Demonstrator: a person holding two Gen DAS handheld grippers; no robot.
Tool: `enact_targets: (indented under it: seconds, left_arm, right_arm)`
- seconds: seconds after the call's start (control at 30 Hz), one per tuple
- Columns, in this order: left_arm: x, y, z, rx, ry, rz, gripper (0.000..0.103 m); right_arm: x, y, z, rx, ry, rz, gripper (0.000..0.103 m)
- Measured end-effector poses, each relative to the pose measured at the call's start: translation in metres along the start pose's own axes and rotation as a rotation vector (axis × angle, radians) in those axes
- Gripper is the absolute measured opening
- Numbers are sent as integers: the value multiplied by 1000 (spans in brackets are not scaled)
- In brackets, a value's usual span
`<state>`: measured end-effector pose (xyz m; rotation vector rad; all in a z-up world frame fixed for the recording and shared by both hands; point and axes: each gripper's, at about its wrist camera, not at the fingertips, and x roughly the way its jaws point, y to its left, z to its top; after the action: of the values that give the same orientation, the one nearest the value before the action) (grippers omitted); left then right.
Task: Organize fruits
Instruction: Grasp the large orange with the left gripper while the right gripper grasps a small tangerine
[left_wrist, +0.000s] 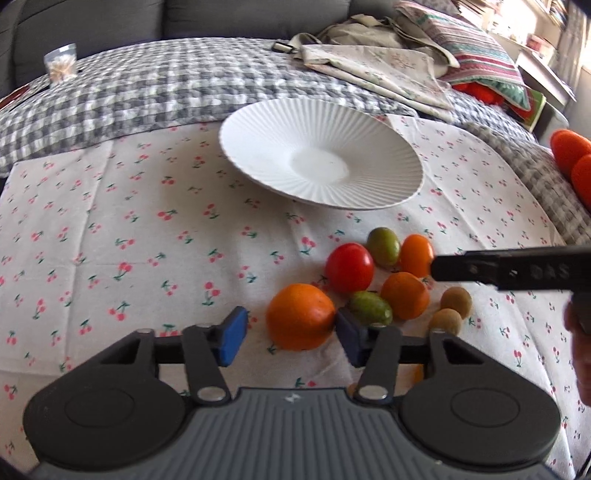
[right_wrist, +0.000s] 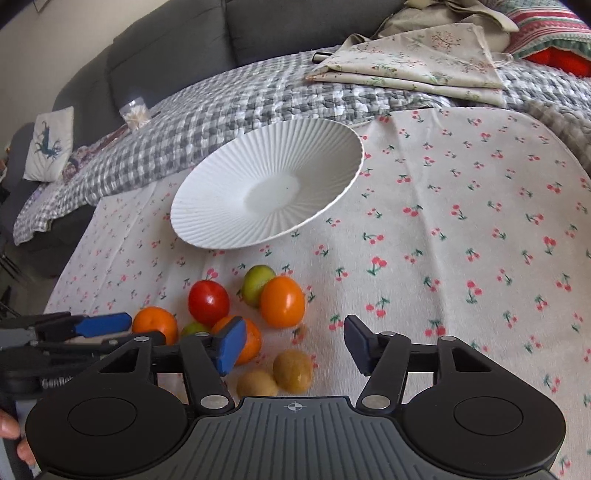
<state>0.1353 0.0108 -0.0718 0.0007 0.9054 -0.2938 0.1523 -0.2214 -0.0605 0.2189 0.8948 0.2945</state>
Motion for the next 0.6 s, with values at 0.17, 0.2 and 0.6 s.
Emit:
enact_targets:
  seconds: [0.17, 0.2, 0.6]
  left_arm:
    - [2, -5, 2, 30, -18, 6, 40]
    - [3, -5, 3, 33, -21, 7, 40]
    - [-11, -1, 8, 9, -57, -4, 39]
  right_arm:
    - [17, -2, 6, 13, 5, 8, 47]
    - [19, -1, 7, 7, 4, 7, 43]
    - [11, 5, 10, -2, -9, 16, 26]
